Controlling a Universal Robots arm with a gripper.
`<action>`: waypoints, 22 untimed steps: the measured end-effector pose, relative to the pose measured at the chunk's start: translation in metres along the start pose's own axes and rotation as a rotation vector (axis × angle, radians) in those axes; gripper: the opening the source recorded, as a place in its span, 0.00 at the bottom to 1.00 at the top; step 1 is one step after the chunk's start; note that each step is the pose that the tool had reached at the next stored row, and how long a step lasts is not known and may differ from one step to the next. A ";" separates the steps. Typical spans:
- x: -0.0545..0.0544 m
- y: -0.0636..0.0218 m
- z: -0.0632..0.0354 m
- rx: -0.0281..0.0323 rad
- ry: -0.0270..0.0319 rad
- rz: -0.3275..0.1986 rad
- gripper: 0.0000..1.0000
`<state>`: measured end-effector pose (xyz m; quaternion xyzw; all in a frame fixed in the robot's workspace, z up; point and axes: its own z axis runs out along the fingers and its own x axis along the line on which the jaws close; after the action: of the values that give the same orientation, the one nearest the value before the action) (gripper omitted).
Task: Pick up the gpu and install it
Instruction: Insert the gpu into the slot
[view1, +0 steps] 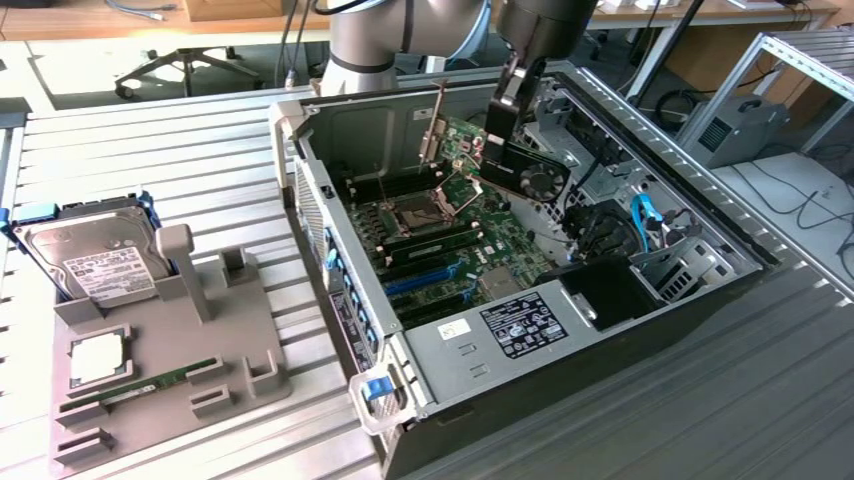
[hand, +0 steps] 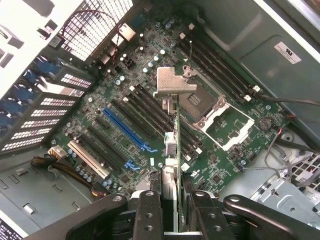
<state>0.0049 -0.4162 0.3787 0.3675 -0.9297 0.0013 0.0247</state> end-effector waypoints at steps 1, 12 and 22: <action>0.000 0.0000 0.0000 0.0000 0.0000 -0.002 0.27; 0.000 0.0000 0.0000 0.0010 0.0003 -0.023 0.27; 0.000 0.0000 0.0000 0.0021 0.0007 -0.046 0.27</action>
<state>0.0049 -0.4162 0.3787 0.3886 -0.9211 0.0019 0.0246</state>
